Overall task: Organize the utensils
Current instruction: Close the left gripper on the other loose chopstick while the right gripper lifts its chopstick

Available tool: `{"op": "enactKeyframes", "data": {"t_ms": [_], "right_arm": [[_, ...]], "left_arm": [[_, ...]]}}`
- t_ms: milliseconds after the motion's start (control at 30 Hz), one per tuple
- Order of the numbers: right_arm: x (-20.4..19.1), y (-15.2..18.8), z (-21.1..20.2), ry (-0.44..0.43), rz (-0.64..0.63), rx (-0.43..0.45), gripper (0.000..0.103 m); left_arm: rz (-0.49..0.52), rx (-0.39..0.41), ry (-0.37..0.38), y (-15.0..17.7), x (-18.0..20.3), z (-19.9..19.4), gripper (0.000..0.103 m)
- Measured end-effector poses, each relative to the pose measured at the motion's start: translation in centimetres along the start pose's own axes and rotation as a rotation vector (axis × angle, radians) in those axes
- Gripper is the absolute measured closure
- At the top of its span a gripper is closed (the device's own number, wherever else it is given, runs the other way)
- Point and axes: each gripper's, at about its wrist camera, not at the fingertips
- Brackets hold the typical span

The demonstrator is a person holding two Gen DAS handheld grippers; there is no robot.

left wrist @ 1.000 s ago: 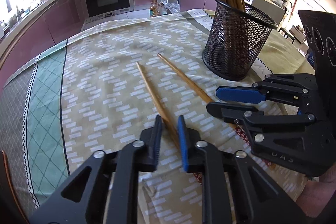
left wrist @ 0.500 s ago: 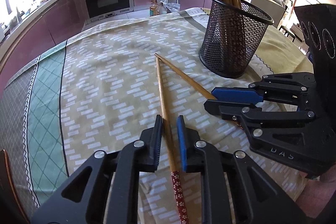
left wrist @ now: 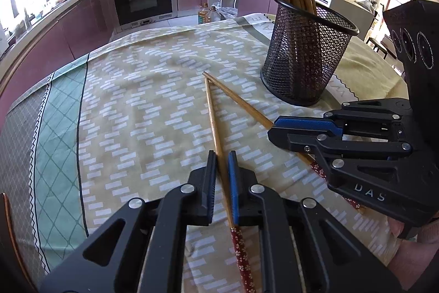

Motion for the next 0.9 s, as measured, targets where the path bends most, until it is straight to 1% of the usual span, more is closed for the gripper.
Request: {"op": "enactKeyframes", "data": {"t_ms": [133, 367, 633, 833, 900], "right_arm": [[0.3, 0.2, -0.5, -0.020, 0.012, 0.010, 0.097], [0.1, 0.3, -1.7, -0.044, 0.015, 0.041, 0.097], [-0.2, 0.6, -3.6, -0.082, 0.016, 0.084, 0.097], [-0.6, 0.5, -5.1, -0.097, 0.008, 0.127, 0.097], [-0.6, 0.5, -5.5, -0.097, 0.008, 0.138, 0.097]], "left_arm": [[-0.018, 0.000, 0.010, 0.1, -0.3, -0.2, 0.096], [-0.024, 0.014, 0.025, 0.3, -0.3, -1.1, 0.096], [-0.047, 0.053, 0.057, 0.2, -0.6, -3.0, 0.096], [-0.069, 0.088, 0.092, 0.2, -1.1, -4.4, 0.096], [-0.072, 0.100, 0.093, 0.1, -1.2, -4.8, 0.096]]}}
Point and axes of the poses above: each gripper's, at about its wrist camera, not at the fingertips, and z roughly the way its jaws point, x to its right, y to its underside, and after that the axes turned 2 degrees about -x, right-handed
